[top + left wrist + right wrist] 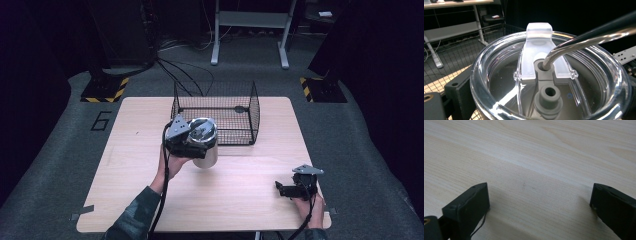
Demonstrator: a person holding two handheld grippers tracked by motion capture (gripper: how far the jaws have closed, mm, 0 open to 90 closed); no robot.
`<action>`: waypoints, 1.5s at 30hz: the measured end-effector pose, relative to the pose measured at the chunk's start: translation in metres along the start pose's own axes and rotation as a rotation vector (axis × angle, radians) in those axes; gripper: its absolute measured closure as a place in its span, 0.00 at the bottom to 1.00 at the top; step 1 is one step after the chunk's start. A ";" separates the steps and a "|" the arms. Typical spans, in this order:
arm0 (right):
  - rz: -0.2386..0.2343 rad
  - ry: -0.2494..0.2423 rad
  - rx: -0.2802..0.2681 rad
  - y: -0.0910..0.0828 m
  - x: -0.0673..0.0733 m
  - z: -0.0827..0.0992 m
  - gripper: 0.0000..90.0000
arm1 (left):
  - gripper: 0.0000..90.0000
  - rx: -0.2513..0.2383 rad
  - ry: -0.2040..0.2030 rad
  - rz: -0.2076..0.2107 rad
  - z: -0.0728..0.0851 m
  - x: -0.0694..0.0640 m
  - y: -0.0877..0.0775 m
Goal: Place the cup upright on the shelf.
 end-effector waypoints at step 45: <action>0.000 -0.001 -0.001 0.000 0.000 0.000 0.02 | 0.04 -0.043 0.043 -0.032 -0.088 0.045 0.018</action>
Point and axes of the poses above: each handheld gripper's, and its own axes: y roughly forward along the jaws, z roughly out of its underside, x roughly to its left, the point moved 10 cm from there along y, roughly forward along the jaws, and after that the axes turned 4 degrees about y, right-handed, at the moved point
